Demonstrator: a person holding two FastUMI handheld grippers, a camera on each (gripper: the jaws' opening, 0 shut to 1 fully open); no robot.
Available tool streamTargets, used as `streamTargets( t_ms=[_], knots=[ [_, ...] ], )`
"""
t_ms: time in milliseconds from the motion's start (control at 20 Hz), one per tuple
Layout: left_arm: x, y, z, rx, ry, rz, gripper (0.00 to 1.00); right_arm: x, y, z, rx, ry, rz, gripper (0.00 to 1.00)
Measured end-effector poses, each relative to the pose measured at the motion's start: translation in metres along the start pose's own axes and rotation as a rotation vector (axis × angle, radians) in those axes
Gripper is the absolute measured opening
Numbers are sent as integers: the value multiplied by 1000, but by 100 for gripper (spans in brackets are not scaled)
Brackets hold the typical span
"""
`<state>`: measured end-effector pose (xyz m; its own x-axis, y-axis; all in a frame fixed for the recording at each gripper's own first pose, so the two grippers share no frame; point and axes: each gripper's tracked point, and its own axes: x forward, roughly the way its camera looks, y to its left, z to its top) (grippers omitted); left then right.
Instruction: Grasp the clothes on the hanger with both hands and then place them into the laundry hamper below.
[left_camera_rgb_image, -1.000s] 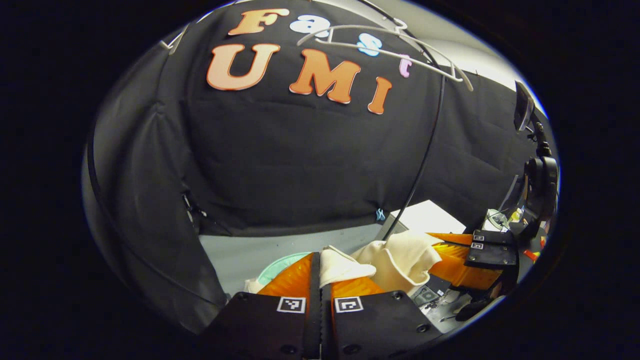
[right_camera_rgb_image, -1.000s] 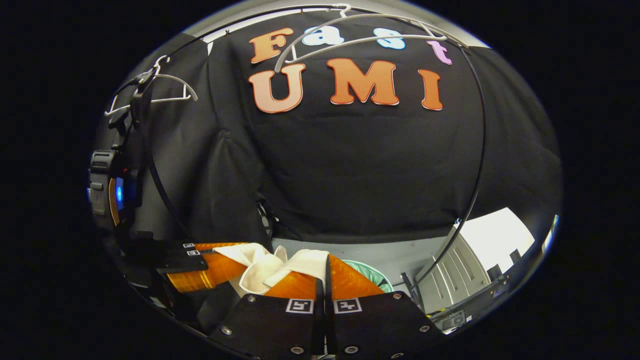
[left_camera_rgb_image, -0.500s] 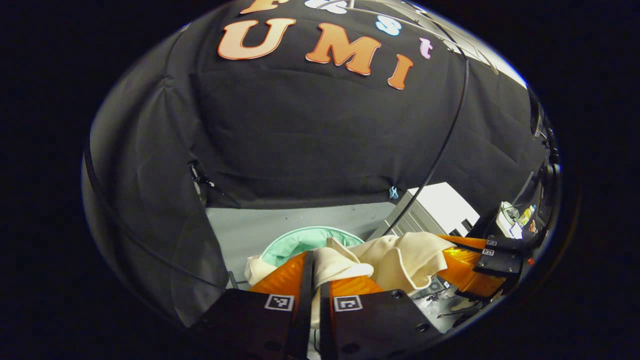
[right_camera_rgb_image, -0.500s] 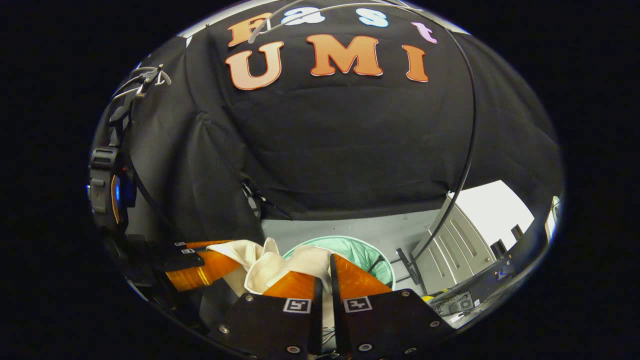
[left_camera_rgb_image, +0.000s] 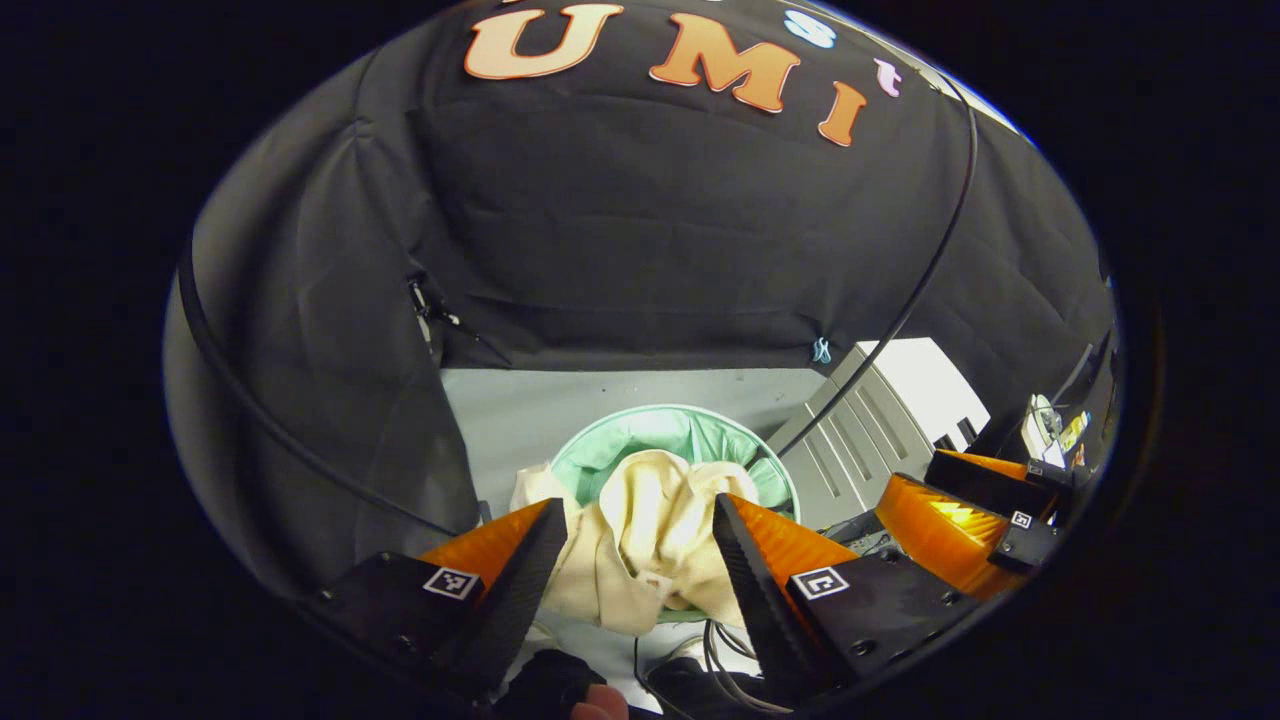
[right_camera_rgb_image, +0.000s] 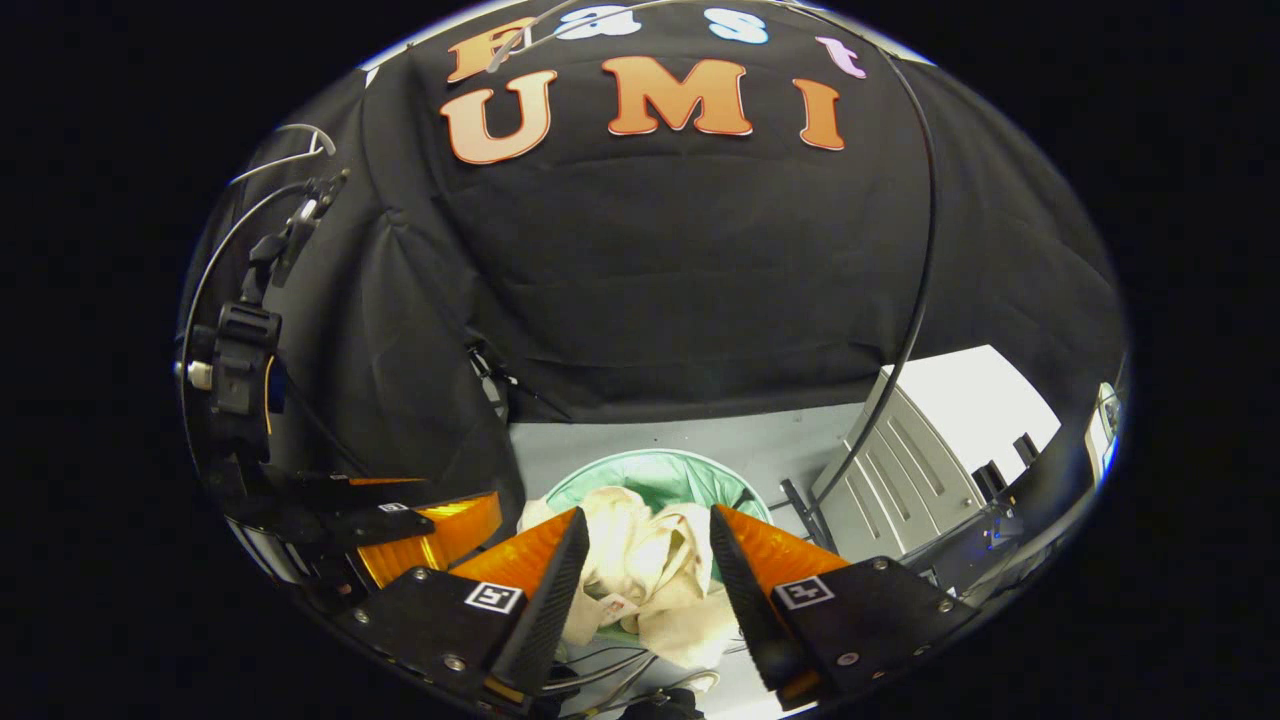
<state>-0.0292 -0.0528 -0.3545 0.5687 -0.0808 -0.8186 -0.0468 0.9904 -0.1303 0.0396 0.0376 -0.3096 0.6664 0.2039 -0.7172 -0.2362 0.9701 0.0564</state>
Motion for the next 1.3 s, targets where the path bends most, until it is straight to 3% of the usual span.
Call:
streamTargets(
  t_ms=[250,700,800,1100,1150,1300],
  knots=[
    [-24,-5,11,27,-88,-39,97,-10,-9,-2,46,-11,-23,84],
    [-150,-32,95,79,-463,-125,97,-111,-2,77,-3,-331,-53,86],
    [-172,-32,106,75,-521,-123,100,-138,-1,93,-14,-401,-77,86],
    [-249,-23,135,57,-703,-111,97,-224,3,128,-15,-554,-116,86],
    [-265,-22,142,69,-752,-104,94,-238,4,135,-6,-585,-123,86],
    [-298,-24,155,125,-850,-70,96,-267,12,138,-11,-639,-138,85]
  ],
)
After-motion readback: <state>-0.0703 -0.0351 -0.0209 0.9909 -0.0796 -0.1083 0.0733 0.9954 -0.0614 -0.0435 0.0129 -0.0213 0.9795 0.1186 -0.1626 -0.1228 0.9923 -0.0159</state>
